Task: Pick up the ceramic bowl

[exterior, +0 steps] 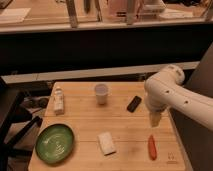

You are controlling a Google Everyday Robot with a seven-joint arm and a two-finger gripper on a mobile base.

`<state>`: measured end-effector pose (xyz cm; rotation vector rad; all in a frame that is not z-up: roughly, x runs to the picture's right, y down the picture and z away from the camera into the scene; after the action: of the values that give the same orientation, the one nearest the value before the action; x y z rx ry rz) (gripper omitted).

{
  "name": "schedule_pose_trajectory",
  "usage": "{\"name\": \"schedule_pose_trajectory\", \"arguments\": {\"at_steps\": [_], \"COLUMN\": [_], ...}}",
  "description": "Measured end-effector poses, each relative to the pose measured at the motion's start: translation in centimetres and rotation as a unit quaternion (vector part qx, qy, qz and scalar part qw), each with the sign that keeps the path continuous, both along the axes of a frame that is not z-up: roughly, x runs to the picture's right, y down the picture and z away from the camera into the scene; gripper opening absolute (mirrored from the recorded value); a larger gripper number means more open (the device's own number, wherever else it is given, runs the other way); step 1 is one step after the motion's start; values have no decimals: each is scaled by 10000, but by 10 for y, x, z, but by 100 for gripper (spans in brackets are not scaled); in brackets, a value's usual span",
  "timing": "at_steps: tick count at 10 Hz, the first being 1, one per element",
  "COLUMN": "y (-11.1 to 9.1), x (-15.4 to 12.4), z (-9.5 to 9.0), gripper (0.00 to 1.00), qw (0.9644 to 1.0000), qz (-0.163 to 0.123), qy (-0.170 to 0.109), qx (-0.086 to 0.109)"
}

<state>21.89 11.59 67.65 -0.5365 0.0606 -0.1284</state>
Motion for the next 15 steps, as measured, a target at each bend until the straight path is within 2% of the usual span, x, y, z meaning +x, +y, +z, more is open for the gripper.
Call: {"name": "schedule_pose_trajectory", "arguments": {"at_steps": [3,5,7,10,12,14,15], "y": [4,7,9,12,15,17,19], "x": [-35,-56,-68,-113,-125,-136,-155], "z": [-2,-3,-3,0,1,3,5], "gripper": [80,80,80,80,80,80,80], "qw": [9990,9967,9948,9881,9823,9797,9767], "qz": [-406,-747,-939,-1405,-1721,-1836,-1947], "qy": [-157,-295,-376,-590,-704,-775,-864], "qx": [61,100,126,198,214,234,266]}}
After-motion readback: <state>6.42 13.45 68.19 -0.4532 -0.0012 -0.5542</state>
